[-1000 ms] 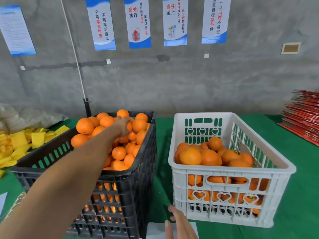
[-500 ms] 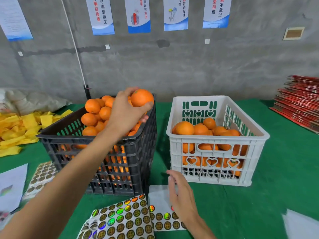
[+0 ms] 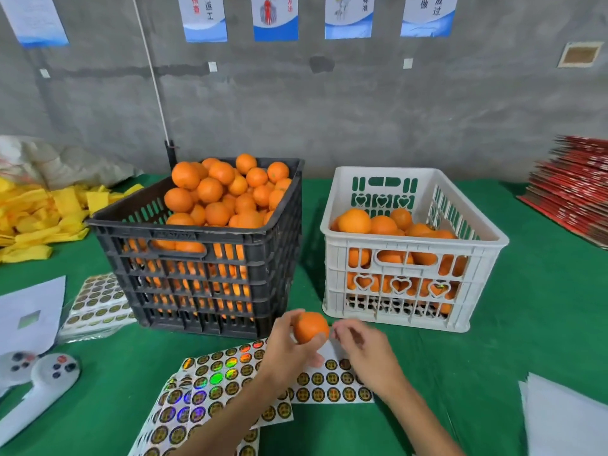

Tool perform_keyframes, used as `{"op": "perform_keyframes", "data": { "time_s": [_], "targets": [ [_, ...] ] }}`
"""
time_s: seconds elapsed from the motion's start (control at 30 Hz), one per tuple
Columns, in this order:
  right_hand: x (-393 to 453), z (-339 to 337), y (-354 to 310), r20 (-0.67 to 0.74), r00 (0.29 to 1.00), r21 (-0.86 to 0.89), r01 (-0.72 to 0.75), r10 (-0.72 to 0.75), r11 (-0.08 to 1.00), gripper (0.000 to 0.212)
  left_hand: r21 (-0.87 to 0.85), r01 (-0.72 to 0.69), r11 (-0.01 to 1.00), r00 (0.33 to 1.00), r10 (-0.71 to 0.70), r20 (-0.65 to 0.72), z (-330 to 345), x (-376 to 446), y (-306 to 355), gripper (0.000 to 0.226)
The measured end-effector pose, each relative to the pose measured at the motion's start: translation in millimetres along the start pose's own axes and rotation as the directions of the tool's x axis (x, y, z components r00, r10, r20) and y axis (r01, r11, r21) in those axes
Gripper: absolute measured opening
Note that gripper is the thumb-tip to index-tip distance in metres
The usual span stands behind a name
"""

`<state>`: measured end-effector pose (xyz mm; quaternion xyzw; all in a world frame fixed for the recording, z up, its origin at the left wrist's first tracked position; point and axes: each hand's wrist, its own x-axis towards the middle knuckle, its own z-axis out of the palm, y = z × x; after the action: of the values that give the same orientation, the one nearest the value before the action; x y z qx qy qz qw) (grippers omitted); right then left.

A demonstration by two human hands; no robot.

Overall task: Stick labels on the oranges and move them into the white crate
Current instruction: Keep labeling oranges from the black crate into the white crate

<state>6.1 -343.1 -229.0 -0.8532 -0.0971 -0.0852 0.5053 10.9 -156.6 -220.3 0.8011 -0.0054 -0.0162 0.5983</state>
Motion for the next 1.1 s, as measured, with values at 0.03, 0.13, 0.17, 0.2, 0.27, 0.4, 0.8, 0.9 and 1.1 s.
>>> {"op": "perform_keyframes", "data": {
  "time_s": [0.03, 0.13, 0.17, 0.2, 0.27, 0.4, 0.8, 0.9, 1.1],
  "targets": [
    [-3.8, -1.1, 5.1, 0.088, 0.996, -0.094, 0.031, -0.023, 0.995, 0.016, 0.028, 0.012, 1.0, 1.0, -0.012, -0.01, 1.1, 3.1, -6.8, 0.065],
    [-13.6, 2.2, 19.9, 0.31, 0.951, -0.346, 0.128, -0.015, 0.929, 0.05, -0.001, 0.005, 1.0, 1.0, -0.005, -0.003, 2.2, 8.0, -19.9, 0.06],
    [-14.8, 3.2, 23.5, 0.34, 0.94, -0.405, 0.147, 0.0, 0.903, 0.068, -0.046, -0.004, 0.999, 1.0, 0.004, -0.004, 3.3, 8.8, -22.8, 0.059],
    [-14.9, 3.9, 25.6, 0.359, 0.933, -0.447, 0.165, 0.007, 0.879, 0.079, -0.096, -0.01, 0.995, 1.0, 0.009, -0.008, 4.4, 9.6, -26.0, 0.058],
    [-13.7, 4.4, 28.5, 0.369, 0.929, -0.479, 0.192, -0.002, 0.857, 0.084, -0.139, -0.016, 0.99, 1.0, 0.013, -0.022, 6.1, 11.4, -31.9, 0.056],
    [-11.0, 5.1, 32.8, 0.321, 0.945, -0.454, 0.212, -0.064, 0.865, 0.063, -0.203, -0.04, 0.978, 0.999, 0.039, -0.01, 8.7, 11.6, -37.6, 0.053],
    [-13.7, 7.7, 33.1, 0.313, 0.947, -0.434, 0.213, -0.075, 0.875, 0.076, -0.198, -0.091, 0.976, 0.996, 0.089, -0.02, 8.0, 11.4, -42.6, 0.053],
    [-14.5, 8.8, 35.0, 0.295, 0.952, -0.401, 0.202, -0.083, 0.894, 0.063, -0.213, -0.103, 0.971, 0.995, 0.1, -0.024, 7.8, 10.6, -42.4, 0.053],
    [-14.2, 12.6, 36.7, 0.187, 0.978, -0.289, 0.145, -0.092, 0.946, 0.041, -0.205, -0.109, 0.973, 0.994, 0.105, -0.031, 7.6, 11.7, -44.9, 0.056]
  ]
}}
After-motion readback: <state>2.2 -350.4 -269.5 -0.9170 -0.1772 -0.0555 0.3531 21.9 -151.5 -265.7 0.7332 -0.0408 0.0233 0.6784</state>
